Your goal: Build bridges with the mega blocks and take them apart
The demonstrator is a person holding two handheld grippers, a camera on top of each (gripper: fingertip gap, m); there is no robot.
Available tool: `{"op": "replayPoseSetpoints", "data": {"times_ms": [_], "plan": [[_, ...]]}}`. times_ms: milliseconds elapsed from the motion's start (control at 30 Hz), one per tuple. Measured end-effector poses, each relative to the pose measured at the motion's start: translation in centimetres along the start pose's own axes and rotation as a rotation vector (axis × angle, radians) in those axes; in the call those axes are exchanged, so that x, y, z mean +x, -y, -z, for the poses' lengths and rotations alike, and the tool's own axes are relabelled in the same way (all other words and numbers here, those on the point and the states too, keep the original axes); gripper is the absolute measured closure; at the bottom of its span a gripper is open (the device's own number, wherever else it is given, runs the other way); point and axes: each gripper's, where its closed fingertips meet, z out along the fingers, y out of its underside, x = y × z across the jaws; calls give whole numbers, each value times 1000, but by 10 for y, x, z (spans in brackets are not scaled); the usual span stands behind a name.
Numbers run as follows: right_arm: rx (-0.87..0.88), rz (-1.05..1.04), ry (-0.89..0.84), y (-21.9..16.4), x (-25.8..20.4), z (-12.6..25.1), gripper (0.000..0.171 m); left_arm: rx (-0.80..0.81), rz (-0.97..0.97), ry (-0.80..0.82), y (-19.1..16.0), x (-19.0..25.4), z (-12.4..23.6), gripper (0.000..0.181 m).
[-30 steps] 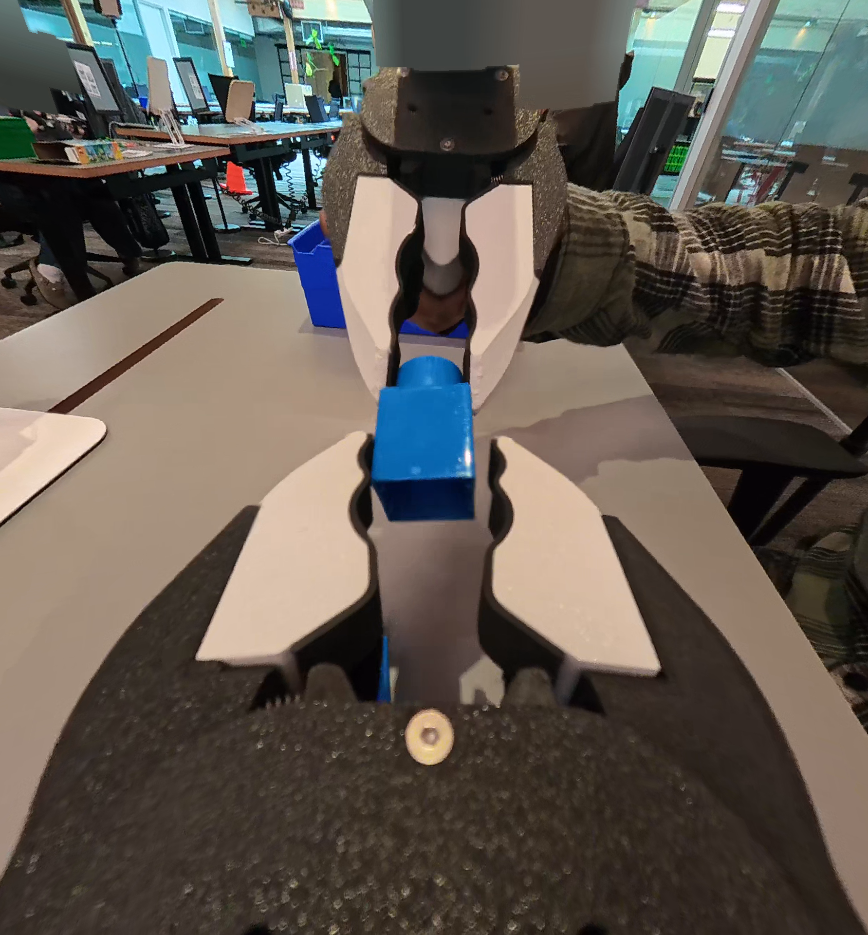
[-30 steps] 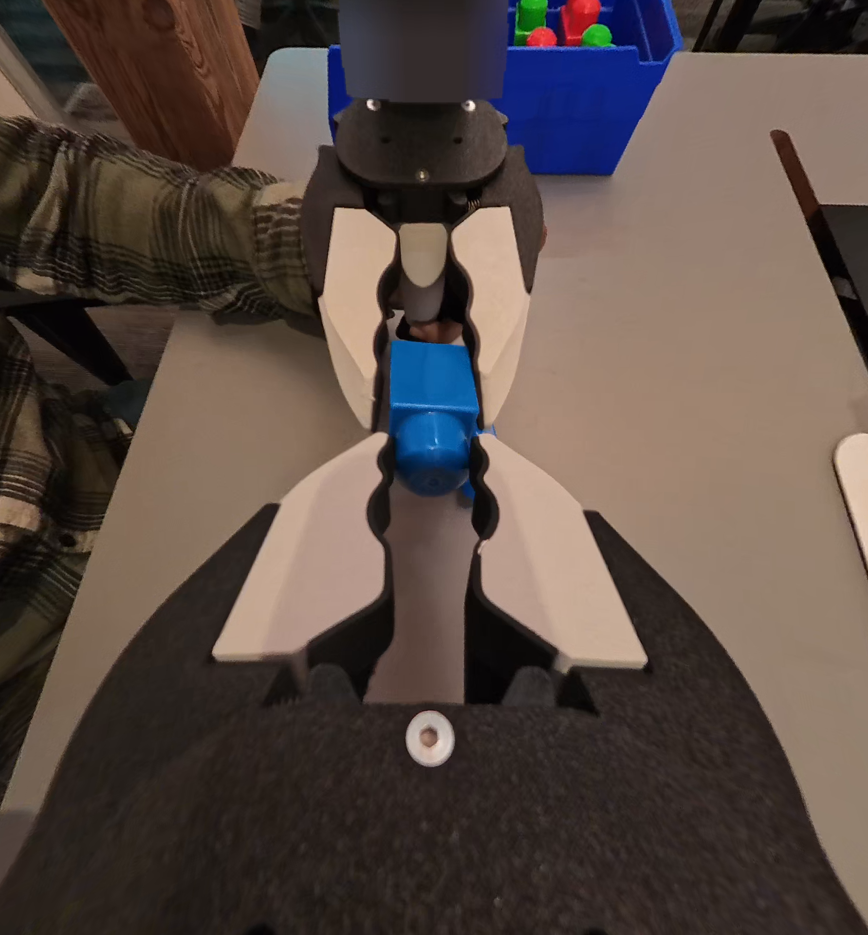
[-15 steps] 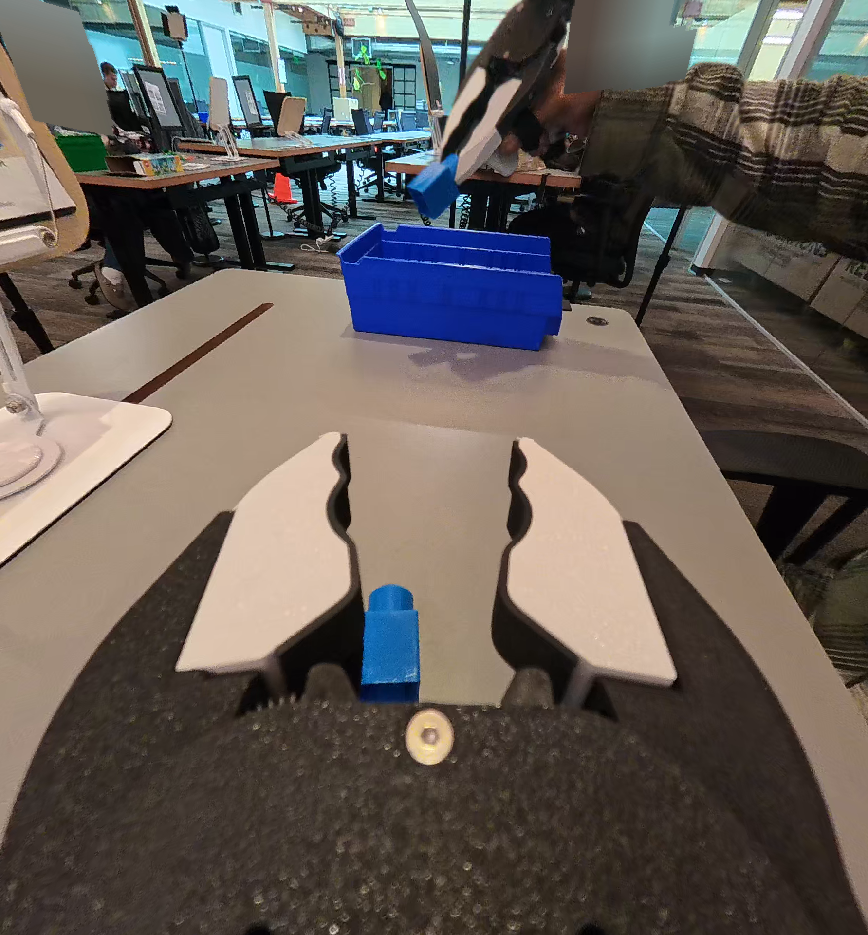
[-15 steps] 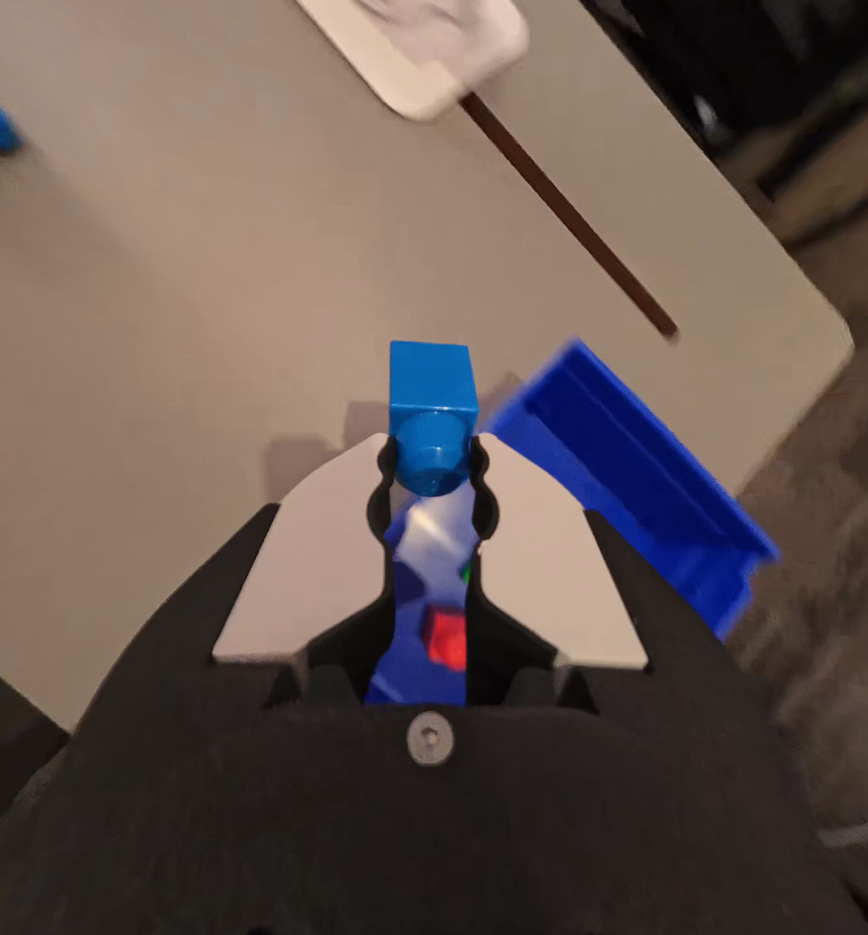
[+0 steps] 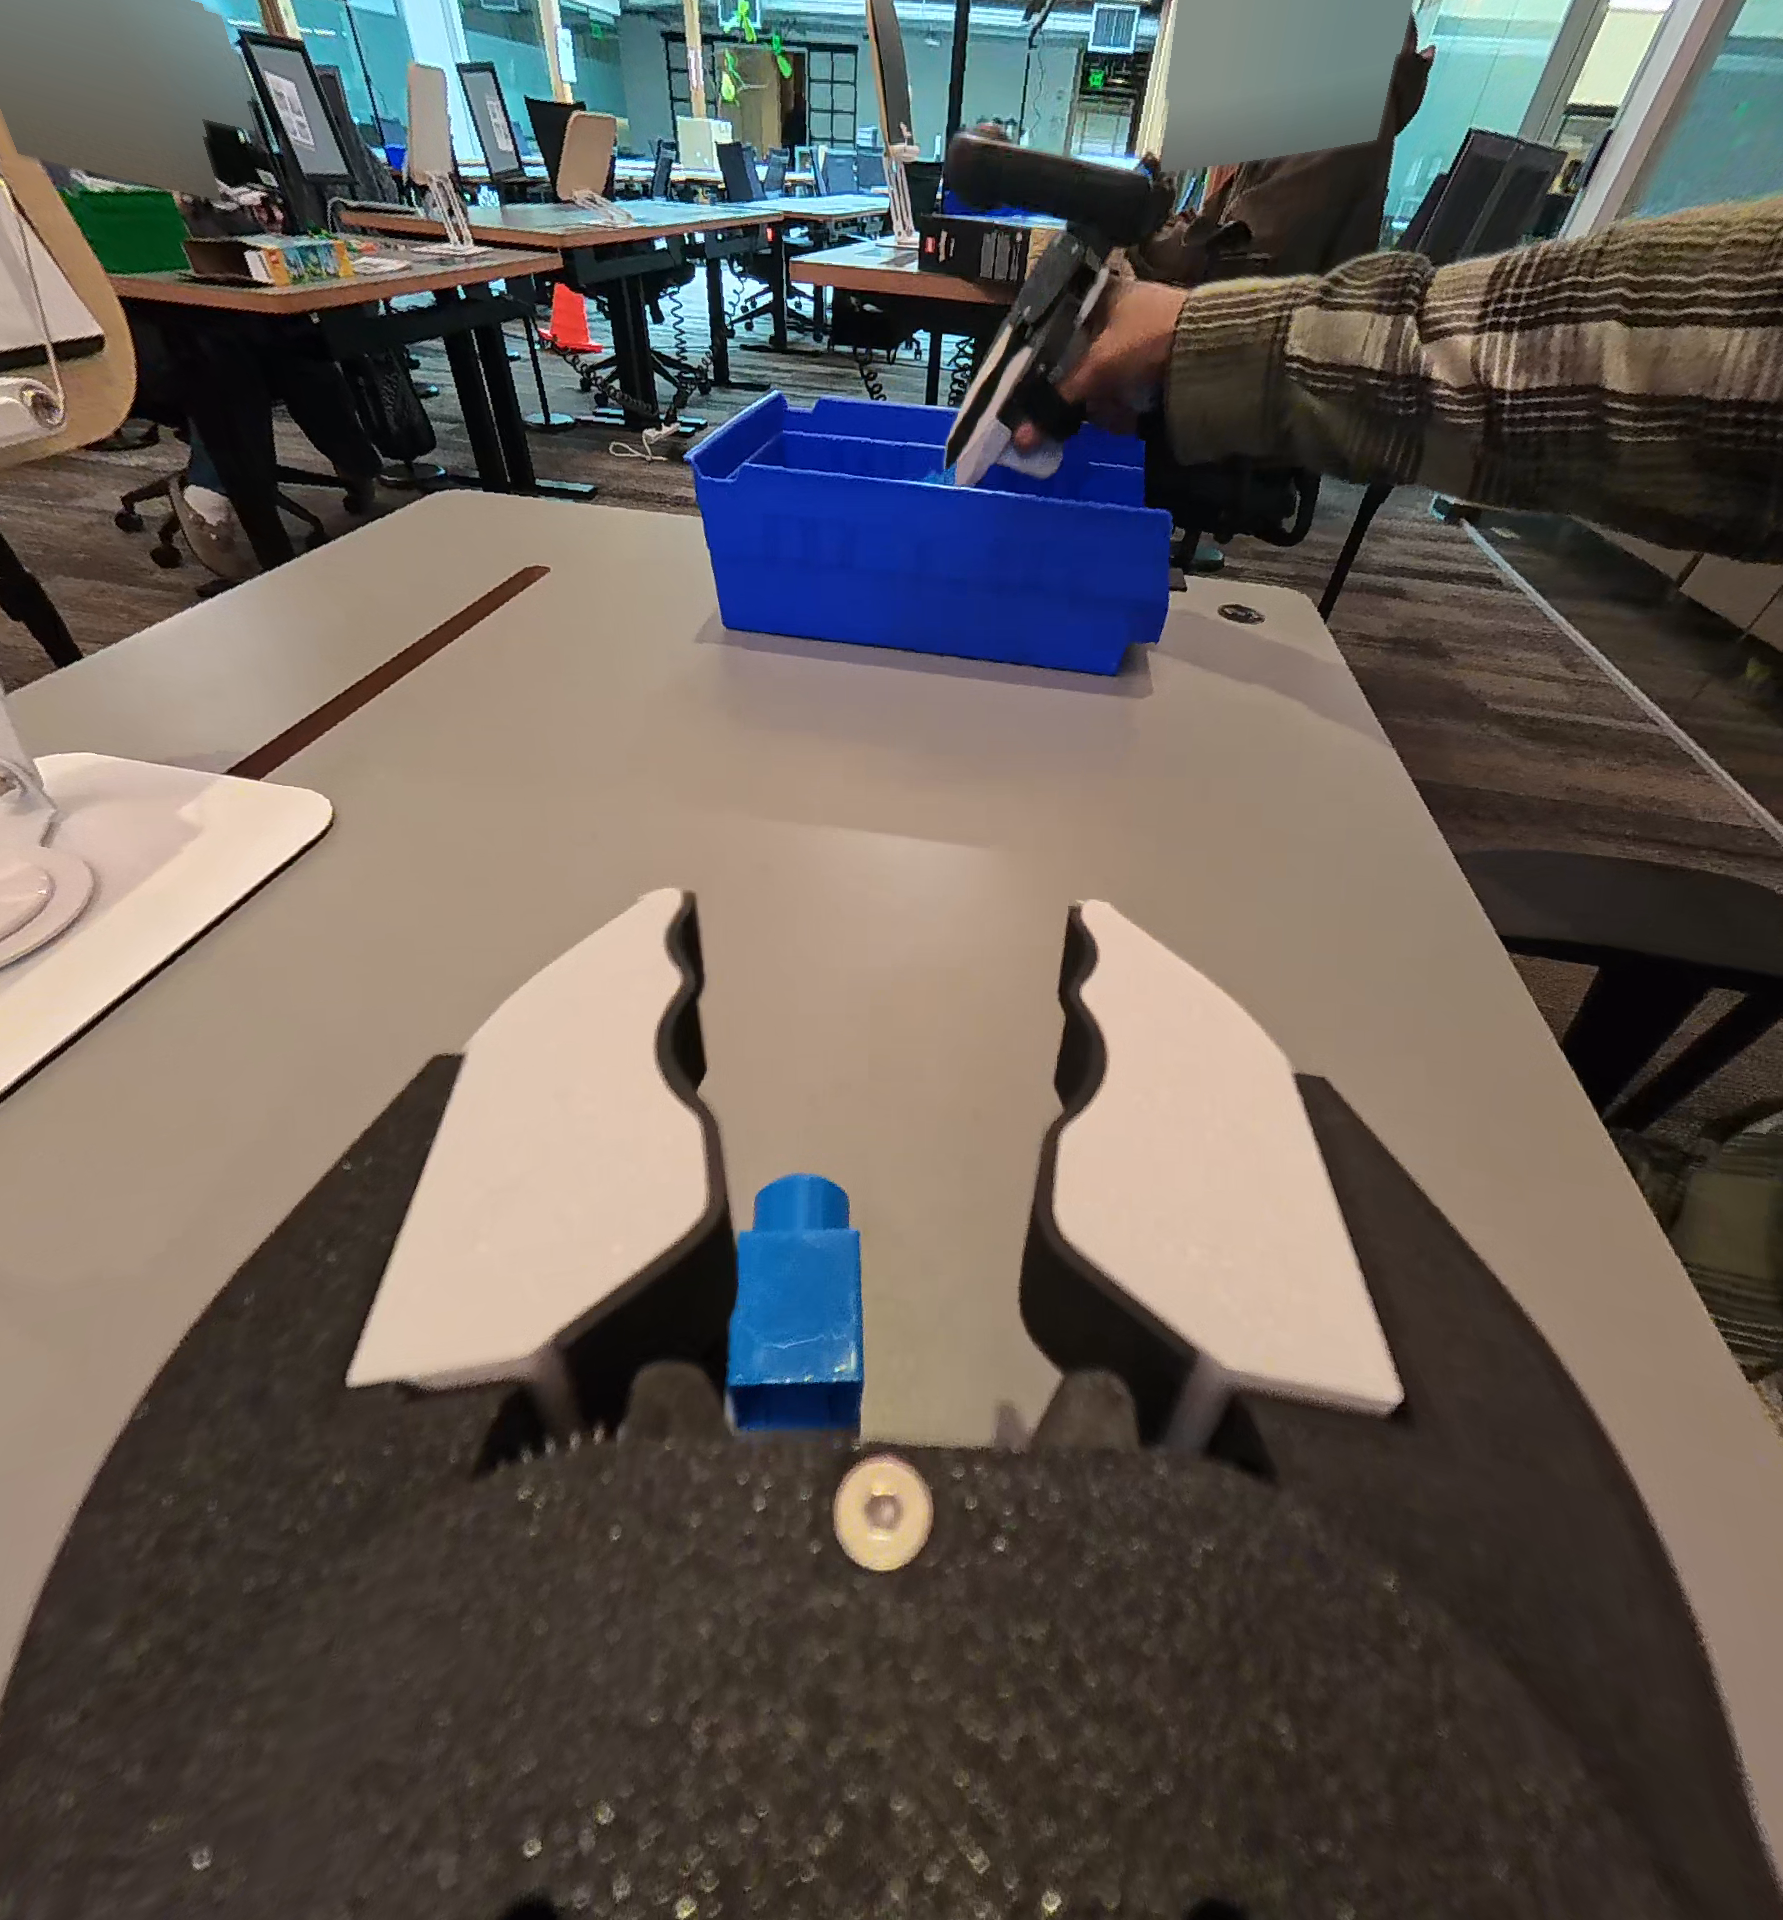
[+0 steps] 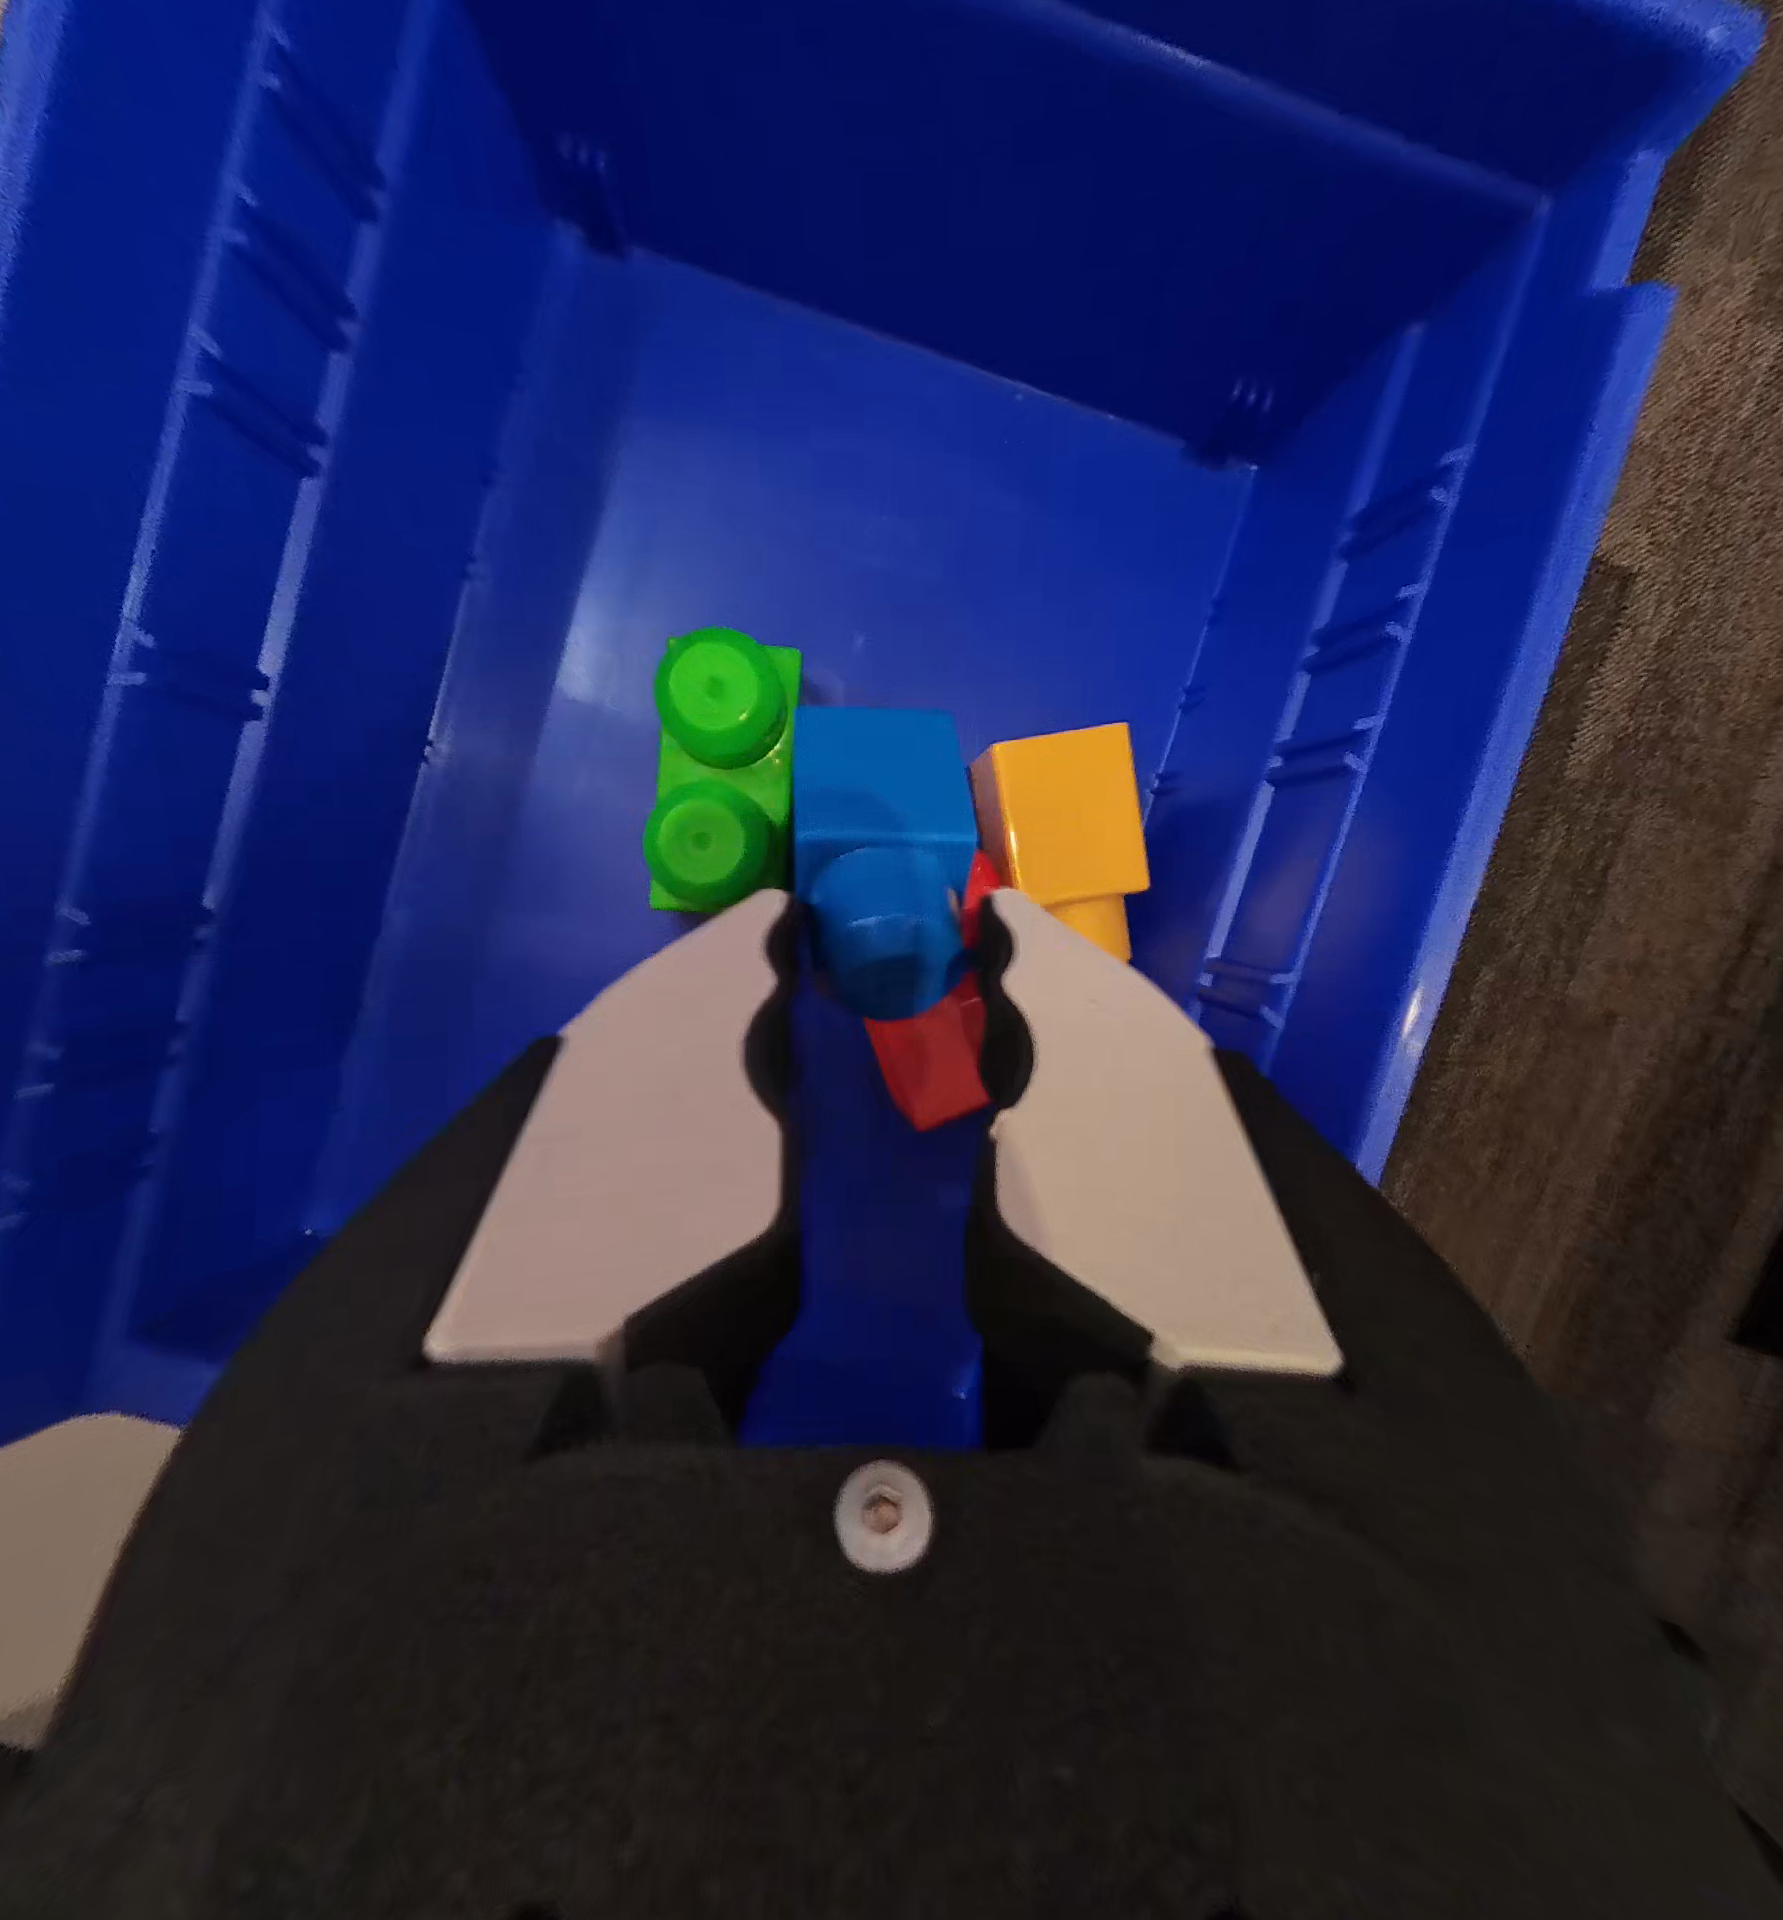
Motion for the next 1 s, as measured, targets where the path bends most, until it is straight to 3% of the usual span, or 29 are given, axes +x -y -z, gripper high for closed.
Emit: {"op": "replayPoseSetpoints", "data": {"times_ms": [133, 333, 500, 767, 867, 1000], "plan": [[11, 44, -56, 7, 4, 12, 88, -3, -4, 23, -1, -4, 1, 106], [185, 272, -62, 81, -47, 70, 73, 3, -15, 72, 2, -12, 10, 92], [279, 581, 90, 138, -177, 71, 56, -5, -21, 150, 1, -29, 34, 85], [245, 1033, 546, 136, -431, -10, 59, 38, 26, 246, -5, -60, 79, 85], [218, 1112, 657, 128, -490, -35, 63, 49, 49, 272, -9, -68, 89, 86], [159, 1176, 738, 117, -532, -57, 72, 48, 56, 285, -10, -71, 92, 86]]}}
